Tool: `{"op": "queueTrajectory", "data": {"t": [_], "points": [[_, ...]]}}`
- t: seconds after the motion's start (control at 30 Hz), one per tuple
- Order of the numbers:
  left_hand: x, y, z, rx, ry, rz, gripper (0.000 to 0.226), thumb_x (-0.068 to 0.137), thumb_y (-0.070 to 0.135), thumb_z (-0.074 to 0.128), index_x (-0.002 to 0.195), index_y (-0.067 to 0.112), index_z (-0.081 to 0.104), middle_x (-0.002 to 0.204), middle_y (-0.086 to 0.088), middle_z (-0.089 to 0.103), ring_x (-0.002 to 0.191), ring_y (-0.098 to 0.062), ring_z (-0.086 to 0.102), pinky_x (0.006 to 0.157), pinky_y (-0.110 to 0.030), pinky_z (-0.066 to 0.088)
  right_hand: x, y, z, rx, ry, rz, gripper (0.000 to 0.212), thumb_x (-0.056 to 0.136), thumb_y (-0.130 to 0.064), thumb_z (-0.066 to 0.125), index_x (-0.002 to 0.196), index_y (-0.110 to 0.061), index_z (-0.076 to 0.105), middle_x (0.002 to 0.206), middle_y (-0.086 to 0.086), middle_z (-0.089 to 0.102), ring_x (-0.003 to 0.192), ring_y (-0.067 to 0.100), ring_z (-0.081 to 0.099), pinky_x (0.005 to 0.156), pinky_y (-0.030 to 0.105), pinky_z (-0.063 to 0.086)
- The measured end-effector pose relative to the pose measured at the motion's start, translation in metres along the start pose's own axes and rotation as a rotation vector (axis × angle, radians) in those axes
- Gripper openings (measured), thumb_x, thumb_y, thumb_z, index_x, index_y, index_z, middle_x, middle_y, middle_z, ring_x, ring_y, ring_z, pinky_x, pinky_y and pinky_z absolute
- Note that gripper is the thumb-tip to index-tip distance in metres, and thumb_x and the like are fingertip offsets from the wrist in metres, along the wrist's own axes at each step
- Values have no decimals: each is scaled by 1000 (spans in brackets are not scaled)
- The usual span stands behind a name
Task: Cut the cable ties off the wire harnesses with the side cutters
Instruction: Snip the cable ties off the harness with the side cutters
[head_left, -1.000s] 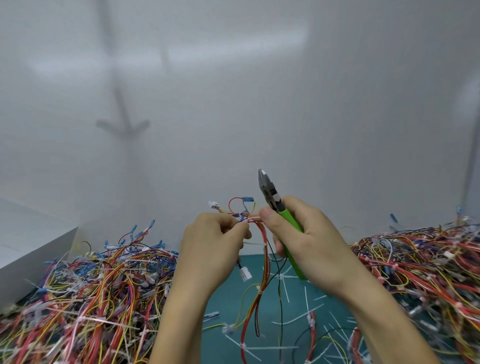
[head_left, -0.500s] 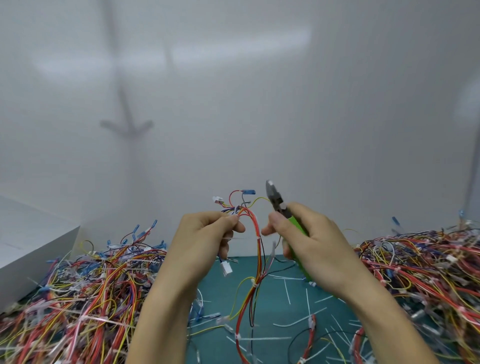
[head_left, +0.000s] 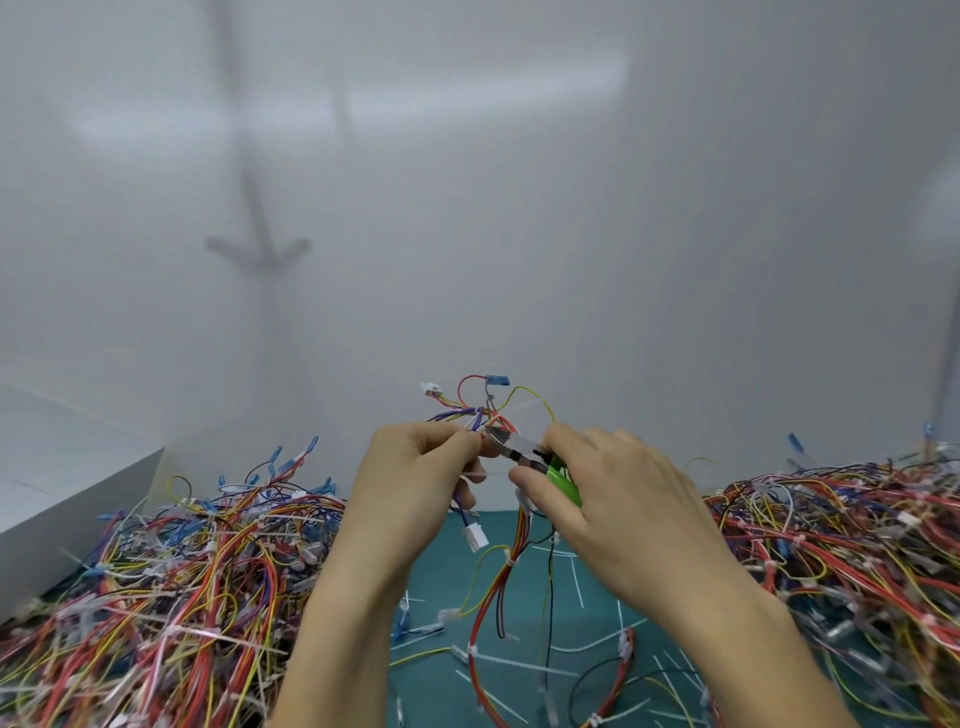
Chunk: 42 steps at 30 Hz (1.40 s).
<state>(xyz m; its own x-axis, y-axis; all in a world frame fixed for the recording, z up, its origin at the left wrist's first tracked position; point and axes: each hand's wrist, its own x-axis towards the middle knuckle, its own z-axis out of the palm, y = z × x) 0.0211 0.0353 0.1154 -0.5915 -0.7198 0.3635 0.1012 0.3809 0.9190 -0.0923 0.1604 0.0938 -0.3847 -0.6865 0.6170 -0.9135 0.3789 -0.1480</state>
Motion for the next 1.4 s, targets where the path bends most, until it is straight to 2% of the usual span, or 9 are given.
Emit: {"op": "queueTrajectory", "data": {"t": [0.2, 0.4, 0.6, 1.13, 1.4], "points": [[-1, 0, 4, 41, 14, 21, 20, 88, 18, 64, 74, 16, 78, 56, 6, 65, 46, -6, 55, 52, -18, 48, 0, 1, 3, 14, 42, -19, 37, 88, -70, 16, 93, -37, 34, 89, -8, 56, 88, 18, 48, 68, 33, 29], [-2, 1, 5, 87, 16, 31, 19, 88, 22, 65, 74, 20, 78, 58, 7, 67, 49, -5, 57, 55, -21, 50, 1, 4, 3, 34, 46, -24, 48, 88, -70, 16, 106, -36, 46, 90, -9, 59, 87, 17, 54, 66, 33, 37], [-3, 2, 5, 88, 19, 44, 18, 87, 23, 66, 73, 20, 78, 58, 7, 67, 47, -5, 56, 50, -14, 47, 0, 4, 0, 56, 35, -18, 36, 90, -69, 21, 92, -36, 35, 85, -8, 55, 82, 17, 50, 62, 34, 30], [-2, 2, 6, 98, 9, 38, 18, 88, 22, 66, 74, 19, 78, 59, 6, 68, 48, -4, 57, 52, -16, 49, 1, 8, 3, 77, 29, -16, 41, 86, -72, 20, 90, -35, 35, 79, -7, 56, 78, 20, 55, 62, 35, 42], [-2, 1, 6, 112, 8, 33, 19, 88, 23, 67, 73, 20, 78, 59, 6, 68, 48, -4, 57, 53, -17, 50, 1, 9, 2, 92, 41, -17, 40, 86, -72, 23, 88, -34, 36, 76, -5, 56, 76, 22, 54, 58, 35, 37]]}}
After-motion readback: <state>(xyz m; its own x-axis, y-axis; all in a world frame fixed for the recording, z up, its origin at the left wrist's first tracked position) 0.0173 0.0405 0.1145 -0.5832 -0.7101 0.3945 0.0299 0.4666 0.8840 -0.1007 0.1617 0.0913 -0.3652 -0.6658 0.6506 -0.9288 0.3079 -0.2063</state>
